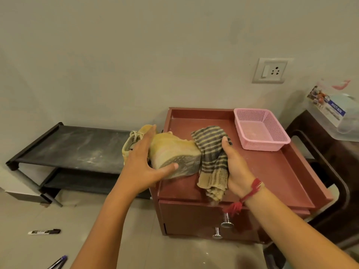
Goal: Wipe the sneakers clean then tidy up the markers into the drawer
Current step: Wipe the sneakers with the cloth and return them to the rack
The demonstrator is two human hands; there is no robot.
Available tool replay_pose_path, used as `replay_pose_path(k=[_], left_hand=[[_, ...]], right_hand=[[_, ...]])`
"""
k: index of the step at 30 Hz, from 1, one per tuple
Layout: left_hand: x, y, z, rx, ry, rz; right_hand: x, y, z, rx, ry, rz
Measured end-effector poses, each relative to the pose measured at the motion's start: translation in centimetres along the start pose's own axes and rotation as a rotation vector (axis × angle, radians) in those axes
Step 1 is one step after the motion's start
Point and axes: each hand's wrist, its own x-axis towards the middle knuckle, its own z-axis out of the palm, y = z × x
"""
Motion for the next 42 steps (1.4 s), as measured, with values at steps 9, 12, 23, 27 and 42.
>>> replay_pose_path(k=[9,12,23,27,42], left_hand=[[0.0,-0.4,0.7,0.079,-0.054,0.037],[0.3,0.1,1.0,0.053,-0.036,0.063],[-0.1,0.5,0.7,0.104,-0.038,0.037],[0.0,1.1,1.1,0.137,-0.007,-0.005],[0.0,0.9,0.7,0.067,-0.007,-0.026]], right_hand=[[-1.1,1.7,0.9,-0.817,-0.086,-0.656],[-2.4,4.0,1.7,-1.149,-0.479,-0.776],[-1.8,3.9,1.7,-1.145,-0.536,-0.659],[-0.8,2.8,1.9,-1.143,-0.347,-0.547],[0.3,2.3,-0.8,-1.281,-0.34,-0.547]])
